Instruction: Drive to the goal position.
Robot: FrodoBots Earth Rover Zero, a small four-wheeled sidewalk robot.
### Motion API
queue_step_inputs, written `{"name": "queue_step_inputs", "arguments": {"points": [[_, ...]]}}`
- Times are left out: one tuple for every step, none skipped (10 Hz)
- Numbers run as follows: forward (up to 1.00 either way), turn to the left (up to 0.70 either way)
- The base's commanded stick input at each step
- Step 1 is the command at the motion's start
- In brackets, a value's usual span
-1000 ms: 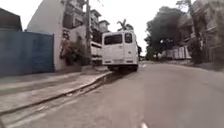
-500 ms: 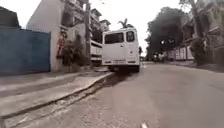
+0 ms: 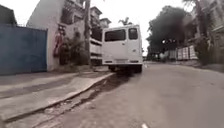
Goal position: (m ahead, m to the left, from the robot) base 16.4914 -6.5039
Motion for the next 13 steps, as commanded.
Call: {"name": "queue_step_inputs", "arguments": {"points": [[0.7,-0.27],[0.7,-0.27],[0.7,-0.27],[0.7,-0.27],[0.7,-0.27],[0.7,-0.27],[0.7,-0.27],[0.7,-0.27],[0.7,-0.27],[0.7,-0.27],[0.7,-0.27],[0.7,-0.27],[0.7,-0.27]]}}
